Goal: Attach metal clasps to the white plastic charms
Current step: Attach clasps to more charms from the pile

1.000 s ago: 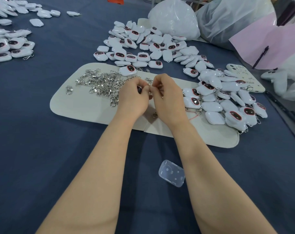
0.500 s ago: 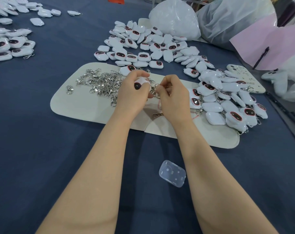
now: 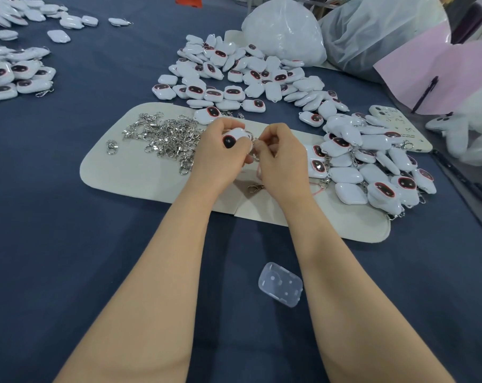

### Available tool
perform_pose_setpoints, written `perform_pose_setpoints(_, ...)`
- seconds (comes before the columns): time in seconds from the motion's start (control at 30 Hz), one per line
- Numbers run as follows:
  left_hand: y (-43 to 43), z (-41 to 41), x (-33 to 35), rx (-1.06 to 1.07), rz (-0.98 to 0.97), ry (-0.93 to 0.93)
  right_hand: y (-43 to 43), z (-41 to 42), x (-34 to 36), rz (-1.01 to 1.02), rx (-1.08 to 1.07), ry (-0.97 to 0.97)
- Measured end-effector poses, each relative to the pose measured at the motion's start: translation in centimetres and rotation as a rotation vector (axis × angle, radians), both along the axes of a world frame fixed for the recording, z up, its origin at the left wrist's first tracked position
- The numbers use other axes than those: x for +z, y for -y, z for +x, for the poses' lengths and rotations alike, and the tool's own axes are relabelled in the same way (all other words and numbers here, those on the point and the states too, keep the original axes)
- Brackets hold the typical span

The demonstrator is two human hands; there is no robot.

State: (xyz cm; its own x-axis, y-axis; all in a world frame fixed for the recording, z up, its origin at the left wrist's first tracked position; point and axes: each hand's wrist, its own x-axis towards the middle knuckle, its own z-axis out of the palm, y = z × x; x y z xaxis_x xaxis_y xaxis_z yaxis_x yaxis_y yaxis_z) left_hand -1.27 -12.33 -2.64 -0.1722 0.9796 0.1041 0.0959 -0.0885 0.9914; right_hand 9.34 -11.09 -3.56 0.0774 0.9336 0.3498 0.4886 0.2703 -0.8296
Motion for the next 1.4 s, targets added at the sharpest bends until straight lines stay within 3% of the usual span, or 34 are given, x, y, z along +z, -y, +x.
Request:
perform_pose_setpoints(0.27, -0.12, 0.18, -0.08, -0.009, 0.031, -0.049, 0.04, -0.22, -0.05, -0.049, -0.004, -0.018)
perform_pose_setpoints(0.57, -0.05, 0.05, 0.14, -0.024, 0.007, 0.072, -0.18, -0.07, -0.22, -0.081, 0.002, -0.050)
perform_pose_setpoints(1.4, -0.35, -0.11, -0.32, -0.030, 0.074, -0.117, -0.24, -0.07, 0.29, -0.205, 0.024, -0.181)
